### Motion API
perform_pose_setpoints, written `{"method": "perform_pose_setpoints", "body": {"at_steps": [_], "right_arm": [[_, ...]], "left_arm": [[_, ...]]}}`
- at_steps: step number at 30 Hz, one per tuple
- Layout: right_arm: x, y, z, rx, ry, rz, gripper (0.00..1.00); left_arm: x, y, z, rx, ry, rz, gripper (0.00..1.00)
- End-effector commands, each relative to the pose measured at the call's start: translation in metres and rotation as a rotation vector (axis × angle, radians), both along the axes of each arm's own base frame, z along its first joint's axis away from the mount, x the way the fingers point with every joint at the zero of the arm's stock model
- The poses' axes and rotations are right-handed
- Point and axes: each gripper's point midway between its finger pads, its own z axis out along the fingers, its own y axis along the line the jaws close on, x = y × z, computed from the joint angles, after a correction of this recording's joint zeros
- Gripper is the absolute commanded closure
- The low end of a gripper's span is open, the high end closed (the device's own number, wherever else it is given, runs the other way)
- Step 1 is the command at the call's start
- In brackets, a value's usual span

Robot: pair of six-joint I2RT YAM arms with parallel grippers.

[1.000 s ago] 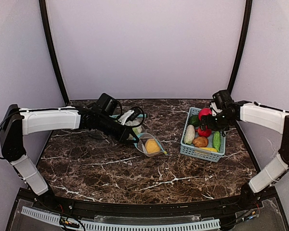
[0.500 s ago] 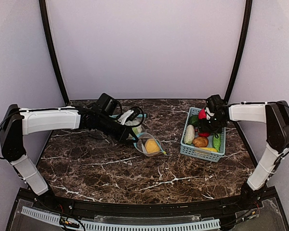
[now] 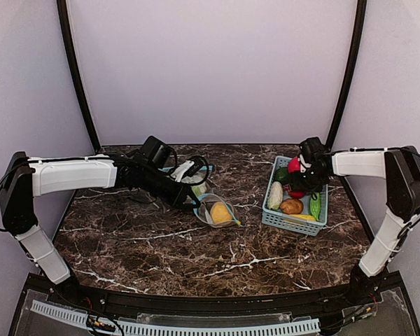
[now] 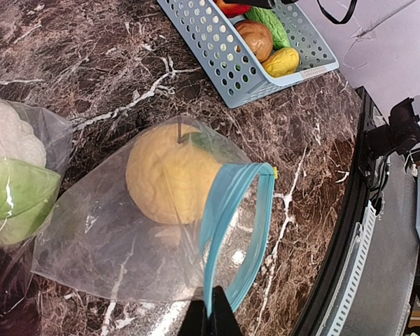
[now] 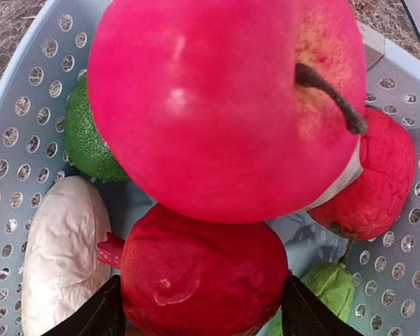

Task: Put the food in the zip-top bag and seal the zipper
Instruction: Pick up the fake fruit from the bin.

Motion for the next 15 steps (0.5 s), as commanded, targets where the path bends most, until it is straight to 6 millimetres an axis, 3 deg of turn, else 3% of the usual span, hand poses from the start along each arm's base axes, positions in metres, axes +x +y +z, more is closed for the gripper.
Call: {"method": "perform_pose_setpoints", "body": {"at_steps": [1,5,8,15], "right_arm": [[-0.002,-0.007,0.03,-0.004,-0.075,-0.003,0.36],[-0.02,-0.003,0.054,0.027,-0.102,0.049,0.38],[-0.039,0.016,0.075,0.086,-0.144,0.15,0.39],[-0.104,0.105,0.145,0.251,-0.318,0.523,0.4]], "left_arm": [[-0.004,0.004,0.005,0.005,-0.003,-0.008,0.99],[-0.006,0.001,0.002,-0.001,0.019,-0.016,0.99],[-0.007,-0.001,-0.001,-0.003,0.042,-0.02,0.99],[-0.009,-0.003,-0.002,-0.009,0.068,-0.034,0.99]]}}
